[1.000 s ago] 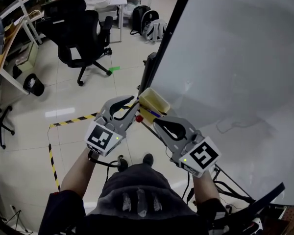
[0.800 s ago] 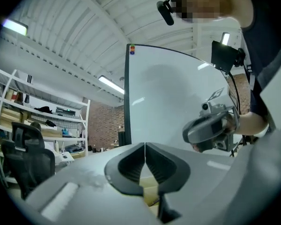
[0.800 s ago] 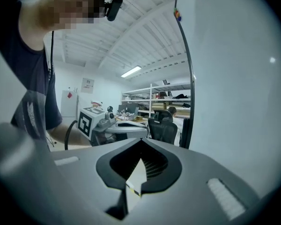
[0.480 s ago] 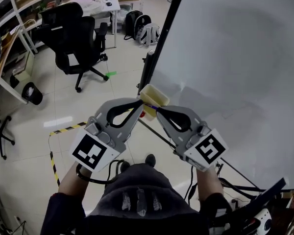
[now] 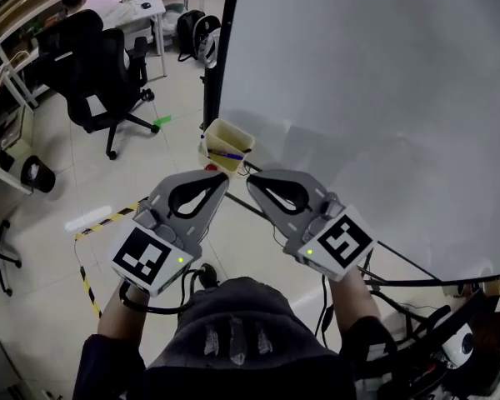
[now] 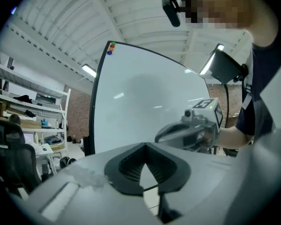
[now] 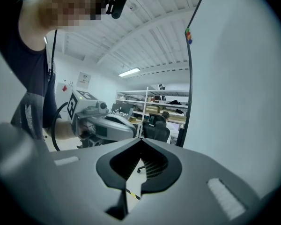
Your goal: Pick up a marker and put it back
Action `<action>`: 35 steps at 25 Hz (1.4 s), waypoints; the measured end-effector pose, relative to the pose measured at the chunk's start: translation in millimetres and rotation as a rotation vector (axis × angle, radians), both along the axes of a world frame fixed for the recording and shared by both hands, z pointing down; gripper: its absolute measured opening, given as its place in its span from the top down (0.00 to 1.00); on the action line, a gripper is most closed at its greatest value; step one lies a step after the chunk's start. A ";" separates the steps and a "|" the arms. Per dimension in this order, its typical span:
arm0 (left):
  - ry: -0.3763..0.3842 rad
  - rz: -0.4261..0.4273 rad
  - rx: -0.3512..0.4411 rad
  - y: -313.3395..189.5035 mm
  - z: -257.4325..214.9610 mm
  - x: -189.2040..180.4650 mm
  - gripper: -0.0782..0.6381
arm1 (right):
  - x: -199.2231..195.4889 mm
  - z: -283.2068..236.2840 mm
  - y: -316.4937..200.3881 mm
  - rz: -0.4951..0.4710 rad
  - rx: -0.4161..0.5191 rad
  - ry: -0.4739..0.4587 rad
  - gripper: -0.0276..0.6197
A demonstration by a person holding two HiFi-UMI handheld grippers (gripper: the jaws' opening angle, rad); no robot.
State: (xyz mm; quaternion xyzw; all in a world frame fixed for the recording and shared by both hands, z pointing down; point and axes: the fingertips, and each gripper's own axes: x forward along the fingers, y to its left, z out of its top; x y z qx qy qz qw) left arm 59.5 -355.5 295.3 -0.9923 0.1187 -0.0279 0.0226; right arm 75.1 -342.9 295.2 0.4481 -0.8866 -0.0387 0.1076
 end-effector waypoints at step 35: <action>-0.098 -0.169 -0.029 313.3 31.6 37.0 0.88 | 53.6 17.4 294.2 -0.205 0.000 -0.056 0.95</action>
